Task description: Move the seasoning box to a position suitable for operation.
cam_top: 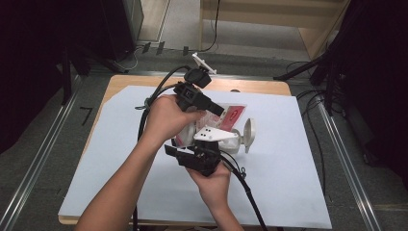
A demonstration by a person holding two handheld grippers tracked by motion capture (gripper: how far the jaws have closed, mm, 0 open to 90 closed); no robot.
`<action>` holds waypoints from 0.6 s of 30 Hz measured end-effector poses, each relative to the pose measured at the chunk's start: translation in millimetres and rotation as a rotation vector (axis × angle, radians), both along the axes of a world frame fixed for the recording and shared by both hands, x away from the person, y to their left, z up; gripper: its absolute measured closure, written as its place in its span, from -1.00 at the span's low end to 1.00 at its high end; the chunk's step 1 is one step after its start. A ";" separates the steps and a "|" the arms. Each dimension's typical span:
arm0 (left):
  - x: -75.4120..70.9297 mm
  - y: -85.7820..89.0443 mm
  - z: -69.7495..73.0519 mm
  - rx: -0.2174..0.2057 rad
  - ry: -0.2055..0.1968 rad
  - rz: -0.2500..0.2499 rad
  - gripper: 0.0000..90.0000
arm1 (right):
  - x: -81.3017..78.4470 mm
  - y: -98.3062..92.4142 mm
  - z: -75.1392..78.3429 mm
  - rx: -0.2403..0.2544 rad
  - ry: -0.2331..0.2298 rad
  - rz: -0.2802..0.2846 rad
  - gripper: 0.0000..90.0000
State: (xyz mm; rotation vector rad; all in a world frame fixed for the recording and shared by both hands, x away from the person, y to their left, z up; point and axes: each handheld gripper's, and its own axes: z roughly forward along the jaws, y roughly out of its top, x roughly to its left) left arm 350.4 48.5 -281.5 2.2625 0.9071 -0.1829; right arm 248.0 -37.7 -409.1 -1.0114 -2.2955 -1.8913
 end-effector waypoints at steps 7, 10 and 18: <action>-0.1 -0.4 0.0 0.002 0.001 -0.006 0.89 | -0.9 -0.5 0.2 0.000 0.000 0.000 0.43; -0.1 -0.5 -0.2 0.001 -0.001 -0.011 0.89 | -1.6 -0.6 0.4 0.000 0.004 -0.002 0.43; 0.0 -0.9 -0.7 -0.006 0.006 -0.010 0.89 | -2.2 -1.1 0.5 -0.001 0.004 0.002 0.44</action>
